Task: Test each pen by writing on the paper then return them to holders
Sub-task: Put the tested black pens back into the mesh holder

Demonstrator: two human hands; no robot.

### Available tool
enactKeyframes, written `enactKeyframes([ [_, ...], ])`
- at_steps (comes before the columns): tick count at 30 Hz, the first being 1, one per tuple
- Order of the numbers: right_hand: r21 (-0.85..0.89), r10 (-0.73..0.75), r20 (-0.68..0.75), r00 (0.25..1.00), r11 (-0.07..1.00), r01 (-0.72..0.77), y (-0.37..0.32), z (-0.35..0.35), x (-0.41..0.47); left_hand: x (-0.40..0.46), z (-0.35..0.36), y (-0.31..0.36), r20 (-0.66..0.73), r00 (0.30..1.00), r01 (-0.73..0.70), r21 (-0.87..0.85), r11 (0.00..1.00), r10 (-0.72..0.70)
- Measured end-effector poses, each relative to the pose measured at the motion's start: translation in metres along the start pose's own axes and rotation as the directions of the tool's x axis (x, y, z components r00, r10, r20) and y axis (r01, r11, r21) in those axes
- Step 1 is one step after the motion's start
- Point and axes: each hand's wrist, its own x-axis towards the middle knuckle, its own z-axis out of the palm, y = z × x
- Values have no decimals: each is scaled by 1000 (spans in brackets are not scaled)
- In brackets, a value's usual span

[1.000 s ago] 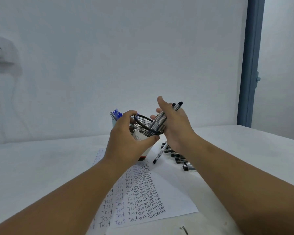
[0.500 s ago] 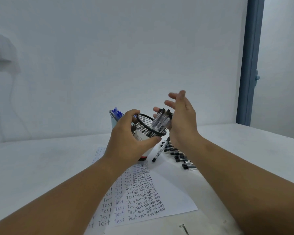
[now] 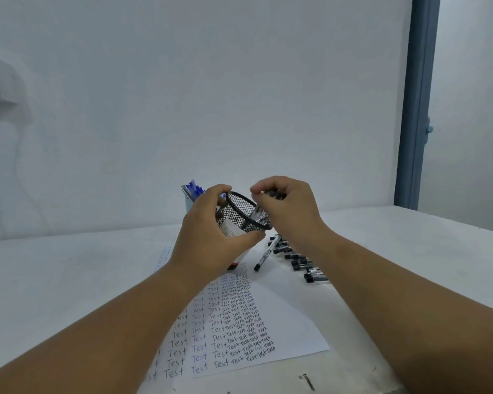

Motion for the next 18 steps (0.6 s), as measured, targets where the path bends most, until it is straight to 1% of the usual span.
enactKeyframes([
  [1, -1, -23, -28, 999, 1000, 23, 0, 0, 0, 0, 0, 0, 3, 1000, 0, 5, 1000, 0],
  [3, 103, -1, -47, 999, 995, 6, -4, -2, 3, 0, 0, 0, -4, 1000, 9, 1, 1000, -9],
  [5, 199, 92, -17, 996, 976, -86, -8, -7, 10, 1, 0, 1, -20, 999, 27, -11, 1000, -27],
  [6, 214, 145, -13, 989, 967, -139, -7, -11, 13, 1, -1, 2, -30, 999, 38, -16, 999, -38],
  [7, 166, 174, -17, 985, 972, -168, -5, -17, 16, 1, -2, 1, -44, 998, 49, -16, 999, -50],
  [8, 41, 168, -1, 986, 985, -168, 1, -24, 18, 2, -4, 0, -61, 996, 60, -15, 998, -61],
  [9, -165, 150, 70, 986, 977, -137, 7, -32, 18, 2, -5, -1, -79, 994, 72, -15, 997, -73],
  [10, -389, 160, 200, 967, 919, -71, 12, -38, 16, 3, -7, -2, -99, 991, 86, -19, 996, -88],
  [11, -541, 202, 343, 917, 841, 17, 18, -41, 14, 3, -9, -3, -117, 987, 103, -29, 994, -106],
  [12, -607, 255, 457, 852, 790, 88, 23, -42, 12, 4, -11, -5, -131, 984, 120, -42, 992, -125],
  [13, -622, 306, 528, 792, 775, 115, 25, -41, 10, 4, -13, -6, -140, 980, 134, -51, 990, -140],
  [14, -612, 338, 571, 749, 782, 114, 24, -39, 8, 5, -14, -7, -146, 978, 142, -56, 988, -149],
  [16, -605, 354, 602, 716, 787, 120, 22, -32, 7, 5, -15, -8, -148, 976, 152, -61, 987, -159],
  [18, -617, 333, 618, 712, 766, 178, 22, -30, 7, 6, -16, -9, -146, 976, 154, -65, 986, -162],
])
